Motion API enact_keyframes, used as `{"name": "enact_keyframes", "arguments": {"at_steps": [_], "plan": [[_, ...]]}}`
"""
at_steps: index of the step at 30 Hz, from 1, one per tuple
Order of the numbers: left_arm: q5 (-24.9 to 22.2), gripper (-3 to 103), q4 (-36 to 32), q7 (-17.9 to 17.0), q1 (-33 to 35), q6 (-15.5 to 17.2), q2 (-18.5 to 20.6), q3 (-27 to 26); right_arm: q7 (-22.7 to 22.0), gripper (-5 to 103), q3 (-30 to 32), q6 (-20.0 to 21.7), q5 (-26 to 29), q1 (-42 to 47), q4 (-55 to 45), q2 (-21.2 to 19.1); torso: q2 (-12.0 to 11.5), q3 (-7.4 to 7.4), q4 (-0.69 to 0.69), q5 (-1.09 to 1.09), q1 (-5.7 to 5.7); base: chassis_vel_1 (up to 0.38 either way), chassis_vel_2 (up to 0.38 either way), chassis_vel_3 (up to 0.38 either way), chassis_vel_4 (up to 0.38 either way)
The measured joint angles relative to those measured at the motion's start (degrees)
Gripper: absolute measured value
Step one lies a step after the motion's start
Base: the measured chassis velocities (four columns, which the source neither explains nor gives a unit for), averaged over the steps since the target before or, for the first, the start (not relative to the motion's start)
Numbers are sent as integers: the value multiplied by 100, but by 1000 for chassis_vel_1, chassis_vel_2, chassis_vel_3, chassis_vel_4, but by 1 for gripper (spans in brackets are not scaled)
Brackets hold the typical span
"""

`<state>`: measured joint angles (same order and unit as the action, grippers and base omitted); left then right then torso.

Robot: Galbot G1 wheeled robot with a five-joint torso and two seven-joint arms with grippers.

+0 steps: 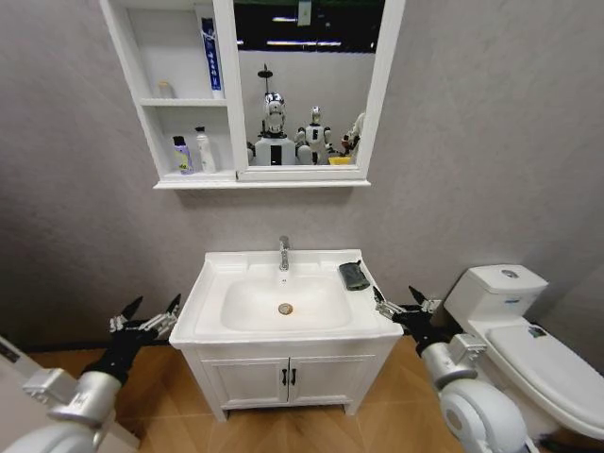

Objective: Move facial cleanser and shampoo from washbasin to cabinet, then wipe washbasin with towel.

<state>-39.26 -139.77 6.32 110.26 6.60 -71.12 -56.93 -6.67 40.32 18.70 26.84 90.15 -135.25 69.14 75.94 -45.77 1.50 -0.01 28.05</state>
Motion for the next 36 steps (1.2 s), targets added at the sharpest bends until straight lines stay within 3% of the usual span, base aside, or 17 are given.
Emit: {"name": "enact_keyframes", "arguments": {"at_steps": [2,5,14,36], "plan": [[352,100,-63,12,117,-225,-199,155,4,100,2,0,-24,51,-28,33,0,0,1,0,0,0,0,0,0],[626,100,-124,-50,90,-310,-409,270,7,100,36,-1,-30,105,-61,51,0,0,0,-1,0,0,0,0,0],[1226,100,-279,-222,14,-304,-546,330,10,100,148,-6,-6,127,-80,27,-1,0,1,-1,1,0,0,0,0],[1239,100,-267,-250,-25,-263,-514,322,71,100,90,119,-364,151,-46,194,-1,0,0,-1,1,0,0,0,0]]}}
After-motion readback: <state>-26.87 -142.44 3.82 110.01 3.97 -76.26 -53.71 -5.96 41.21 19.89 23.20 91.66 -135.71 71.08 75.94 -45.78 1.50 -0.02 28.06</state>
